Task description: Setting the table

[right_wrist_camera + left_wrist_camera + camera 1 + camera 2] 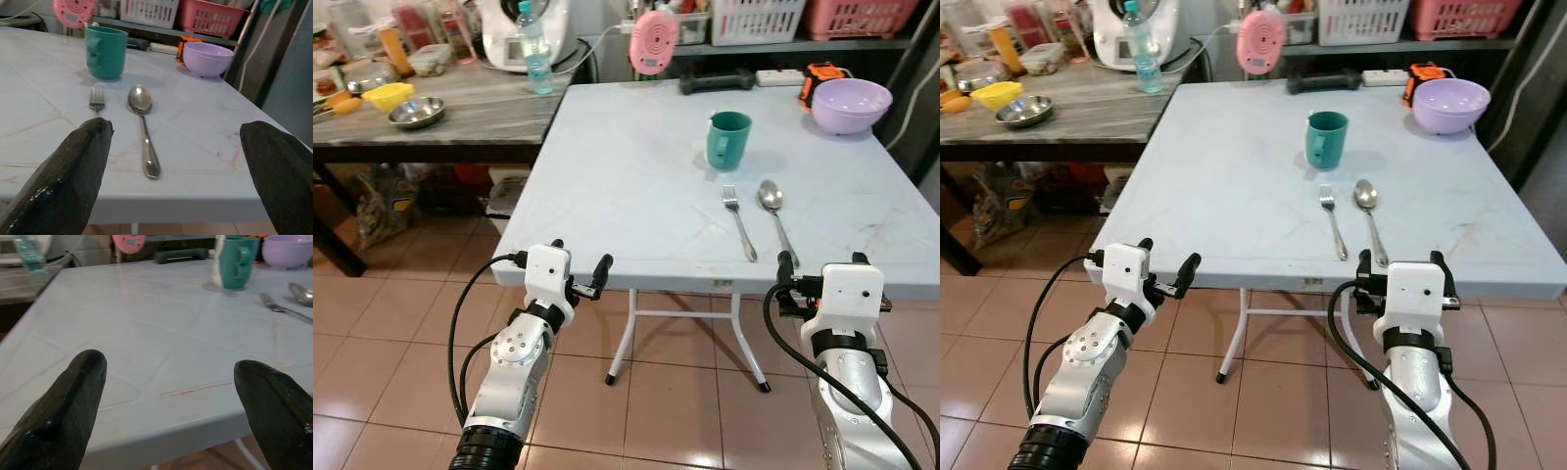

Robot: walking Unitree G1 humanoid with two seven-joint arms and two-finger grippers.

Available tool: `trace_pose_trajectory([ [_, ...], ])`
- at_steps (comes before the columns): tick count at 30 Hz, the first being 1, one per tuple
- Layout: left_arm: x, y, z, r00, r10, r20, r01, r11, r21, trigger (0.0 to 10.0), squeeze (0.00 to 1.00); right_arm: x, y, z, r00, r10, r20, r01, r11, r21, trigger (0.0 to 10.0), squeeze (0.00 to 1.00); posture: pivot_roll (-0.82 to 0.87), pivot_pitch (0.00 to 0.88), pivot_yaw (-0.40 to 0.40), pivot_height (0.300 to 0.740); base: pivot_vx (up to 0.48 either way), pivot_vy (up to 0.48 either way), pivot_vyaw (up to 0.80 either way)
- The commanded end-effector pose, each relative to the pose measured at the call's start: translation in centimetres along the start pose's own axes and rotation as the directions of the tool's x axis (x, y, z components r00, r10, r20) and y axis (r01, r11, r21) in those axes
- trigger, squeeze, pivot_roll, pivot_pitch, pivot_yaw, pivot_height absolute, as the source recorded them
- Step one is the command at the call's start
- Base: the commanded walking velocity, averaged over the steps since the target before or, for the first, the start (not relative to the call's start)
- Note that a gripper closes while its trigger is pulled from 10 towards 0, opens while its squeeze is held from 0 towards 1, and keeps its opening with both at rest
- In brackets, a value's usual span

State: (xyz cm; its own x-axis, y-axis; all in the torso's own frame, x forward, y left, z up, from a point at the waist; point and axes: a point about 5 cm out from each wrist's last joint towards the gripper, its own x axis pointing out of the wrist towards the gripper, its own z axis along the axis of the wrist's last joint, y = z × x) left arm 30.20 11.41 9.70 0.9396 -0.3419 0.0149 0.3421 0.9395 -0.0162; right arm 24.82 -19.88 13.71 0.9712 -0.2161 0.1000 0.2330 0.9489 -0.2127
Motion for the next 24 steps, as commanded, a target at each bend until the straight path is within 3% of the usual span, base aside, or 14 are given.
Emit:
trace_pose_trajectory([
  [1, 0.14, -0.08, 0.14, 1.000, -0.023, 0.005, 0.023, 1.000, -0.001, 10.0, 0.00, -0.02, 0.09, 0.19, 1.000, 0.003, 0.007, -0.003, 1.000, 0.002, 10.0, 0.00, -0.19, 0.017, 0.087, 0.740, 0.000, 0.000, -0.80],
  [8, 0.12, -0.39, 0.19, 0.999, -0.052, 0.011, 0.052, 0.999, -0.012, 10.0, 0.00, -0.11, 0.07, 0.20, 1.000, -0.002, 0.009, 0.002, 1.000, 0.002, 10.0, 0.00, -0.20, 0.019, 0.091, 0.740, 0.000, 0.000, -0.20],
  [18, 0.08, -0.80, 0.15, 0.997, -0.076, 0.013, 0.076, 0.997, -0.019, 10.0, 0.00, 0.10, -0.19, 0.25, 1.000, 0.000, 0.014, 0.001, 1.000, -0.017, 10.0, 0.00, -0.20, 0.019, 0.088, 0.740, 0.253, 0.000, 0.00],
  [24, 0.05, -0.91, 0.10, 0.996, -0.086, 0.012, 0.087, 0.996, -0.020, 10.0, 0.00, 0.27, -0.62, 0.25, 1.000, -0.013, 0.013, 0.013, 1.000, -0.019, 10.0, 0.00, -0.20, 0.019, 0.087, 0.740, 0.284, 0.000, -0.62],
])
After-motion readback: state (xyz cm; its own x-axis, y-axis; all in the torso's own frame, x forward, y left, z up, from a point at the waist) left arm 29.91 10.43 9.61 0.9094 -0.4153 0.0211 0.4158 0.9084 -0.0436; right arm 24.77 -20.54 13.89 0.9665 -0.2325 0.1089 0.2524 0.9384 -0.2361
